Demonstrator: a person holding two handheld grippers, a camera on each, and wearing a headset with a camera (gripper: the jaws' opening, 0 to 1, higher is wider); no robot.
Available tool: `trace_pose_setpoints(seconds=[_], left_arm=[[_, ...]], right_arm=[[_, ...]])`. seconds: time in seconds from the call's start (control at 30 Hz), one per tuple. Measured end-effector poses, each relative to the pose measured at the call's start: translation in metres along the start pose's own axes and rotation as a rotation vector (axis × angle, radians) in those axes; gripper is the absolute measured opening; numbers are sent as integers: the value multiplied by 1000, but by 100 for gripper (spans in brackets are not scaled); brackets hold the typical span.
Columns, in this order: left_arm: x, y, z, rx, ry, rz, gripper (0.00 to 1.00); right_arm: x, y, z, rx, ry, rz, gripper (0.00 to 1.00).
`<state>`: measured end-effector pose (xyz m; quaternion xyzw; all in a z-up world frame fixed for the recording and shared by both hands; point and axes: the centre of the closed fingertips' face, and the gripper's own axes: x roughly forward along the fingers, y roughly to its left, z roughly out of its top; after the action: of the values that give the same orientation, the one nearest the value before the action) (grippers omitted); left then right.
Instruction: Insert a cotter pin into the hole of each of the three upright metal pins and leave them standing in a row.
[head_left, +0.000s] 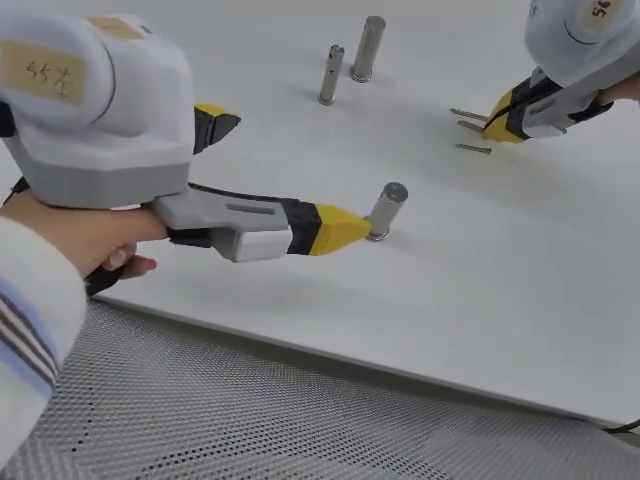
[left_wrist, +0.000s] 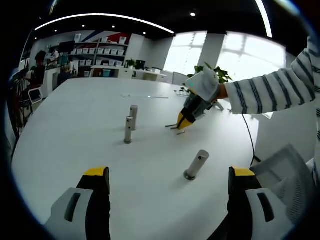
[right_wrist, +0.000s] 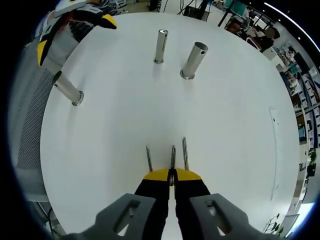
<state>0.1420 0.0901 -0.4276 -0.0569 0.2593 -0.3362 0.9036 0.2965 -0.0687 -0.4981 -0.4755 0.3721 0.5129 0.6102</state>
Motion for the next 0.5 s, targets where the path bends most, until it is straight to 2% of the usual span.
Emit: trace_pose_setpoints(seconds=[0.1, 0.23, 0.33, 0.4, 0.5], left_arm=[[0, 1, 0, 1, 1, -3, 98], [-1, 0, -1, 1, 6, -13, 97], [-1, 1, 1, 0, 7, -9, 96], [-1, 1, 3, 19, 16, -5, 96], [0, 2, 9, 20, 9, -6, 96]], right_arm=[[-3, -3, 1, 1, -10, -16, 0], [-15, -5, 7, 30, -43, -50, 0], [-27, 1, 15, 49, -76, -71, 0], [-39, 6, 24, 60, -128, -81, 0], [-49, 15, 30, 59, -160, -105, 0]])
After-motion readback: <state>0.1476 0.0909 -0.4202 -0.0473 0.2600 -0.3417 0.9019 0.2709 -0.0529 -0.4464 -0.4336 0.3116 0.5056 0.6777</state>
